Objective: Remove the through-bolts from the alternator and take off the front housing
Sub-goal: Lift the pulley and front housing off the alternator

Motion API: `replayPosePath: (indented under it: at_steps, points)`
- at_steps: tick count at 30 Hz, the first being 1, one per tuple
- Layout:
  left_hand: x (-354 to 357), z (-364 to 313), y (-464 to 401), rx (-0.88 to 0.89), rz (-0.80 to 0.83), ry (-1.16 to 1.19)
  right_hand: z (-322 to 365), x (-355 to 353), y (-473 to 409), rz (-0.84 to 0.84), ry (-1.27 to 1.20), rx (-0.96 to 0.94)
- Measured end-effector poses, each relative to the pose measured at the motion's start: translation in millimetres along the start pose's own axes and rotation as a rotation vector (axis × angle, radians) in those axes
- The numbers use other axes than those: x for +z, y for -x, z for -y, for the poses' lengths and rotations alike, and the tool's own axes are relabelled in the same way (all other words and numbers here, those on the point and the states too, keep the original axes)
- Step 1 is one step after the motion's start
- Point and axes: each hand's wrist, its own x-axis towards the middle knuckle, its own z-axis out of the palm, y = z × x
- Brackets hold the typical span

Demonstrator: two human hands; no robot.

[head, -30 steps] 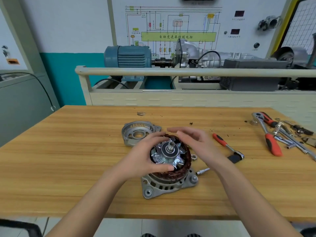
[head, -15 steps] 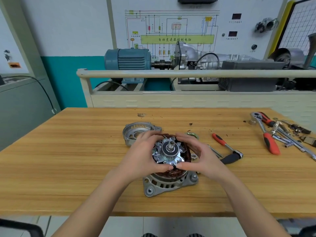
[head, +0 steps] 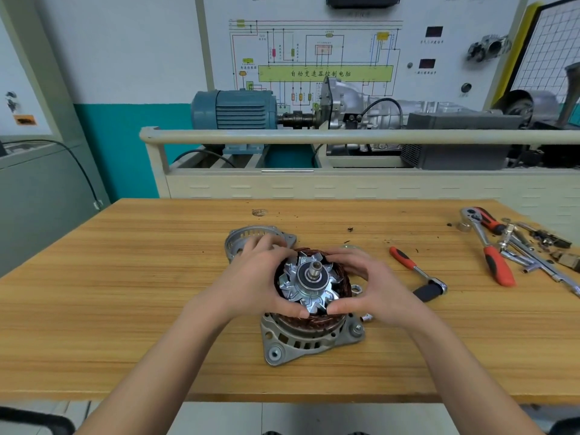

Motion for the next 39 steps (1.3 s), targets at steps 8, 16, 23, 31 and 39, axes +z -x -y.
replayPosePath:
  at_steps: [8,16,23,31,39]
  points:
    - [-8,-3,-8,0.121,-0.031,-0.049,4,-10,-11,0.051,0.16,-0.028]
    - [-4,-1,-18,0.158,0.02,-0.063,10,-10,-11,0.039,0.308,-0.16]
    - [2,4,-15,0.173,-0.009,0.054,9,-9,-10,0.022,0.143,-0.112]
    - [12,17,-4,0.09,0.016,0.354,15,15,-22,-0.037,0.085,-0.135]
    - [20,20,-2,0.078,-0.051,0.433,20,19,-24,-0.08,0.081,-0.158]
